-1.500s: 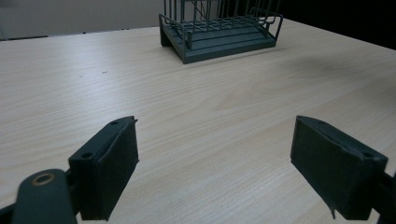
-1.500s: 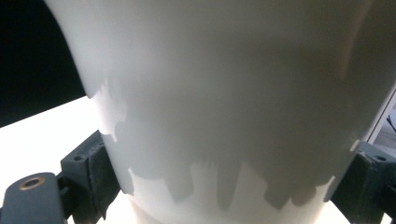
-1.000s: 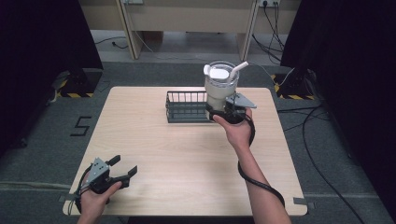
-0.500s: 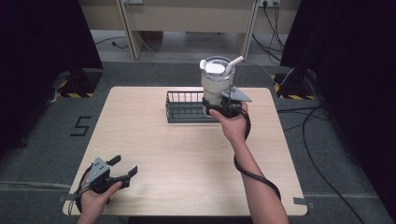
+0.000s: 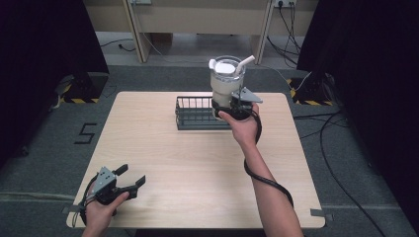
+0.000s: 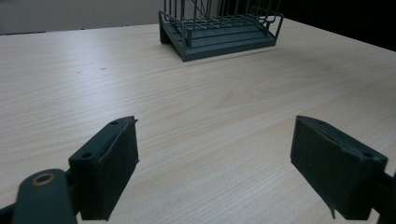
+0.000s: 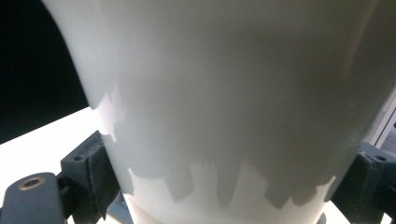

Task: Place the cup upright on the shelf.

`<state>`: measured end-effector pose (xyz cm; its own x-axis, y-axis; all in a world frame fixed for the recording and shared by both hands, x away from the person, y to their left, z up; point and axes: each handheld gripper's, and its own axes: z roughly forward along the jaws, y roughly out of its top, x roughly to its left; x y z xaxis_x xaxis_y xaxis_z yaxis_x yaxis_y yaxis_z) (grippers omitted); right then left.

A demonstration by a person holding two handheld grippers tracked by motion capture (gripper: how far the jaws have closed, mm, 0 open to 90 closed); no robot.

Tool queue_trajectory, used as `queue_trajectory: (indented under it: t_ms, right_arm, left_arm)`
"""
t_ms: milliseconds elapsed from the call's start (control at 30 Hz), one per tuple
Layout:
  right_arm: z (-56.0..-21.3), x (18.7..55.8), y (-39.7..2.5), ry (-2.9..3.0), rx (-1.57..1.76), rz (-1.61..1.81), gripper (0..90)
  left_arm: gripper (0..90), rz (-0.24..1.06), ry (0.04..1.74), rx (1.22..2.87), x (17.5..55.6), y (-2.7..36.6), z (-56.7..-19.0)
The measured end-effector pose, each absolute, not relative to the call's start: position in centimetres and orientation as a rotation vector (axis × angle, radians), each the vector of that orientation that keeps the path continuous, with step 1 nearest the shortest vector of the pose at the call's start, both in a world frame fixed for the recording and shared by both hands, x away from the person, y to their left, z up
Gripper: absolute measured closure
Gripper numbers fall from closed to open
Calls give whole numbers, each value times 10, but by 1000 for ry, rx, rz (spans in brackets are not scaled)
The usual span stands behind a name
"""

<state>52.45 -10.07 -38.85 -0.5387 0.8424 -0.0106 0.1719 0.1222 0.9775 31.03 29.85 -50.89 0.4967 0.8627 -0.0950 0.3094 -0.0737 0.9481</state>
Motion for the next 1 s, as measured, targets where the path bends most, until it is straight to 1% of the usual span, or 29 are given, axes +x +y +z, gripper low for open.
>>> queue_trajectory:
  t_ms: [1000]
  right_arm:
    - [-385,557,-77,1818,1001,1451,119]
  left_arm:
    - [145,620,1028,1626,311,299,-509]
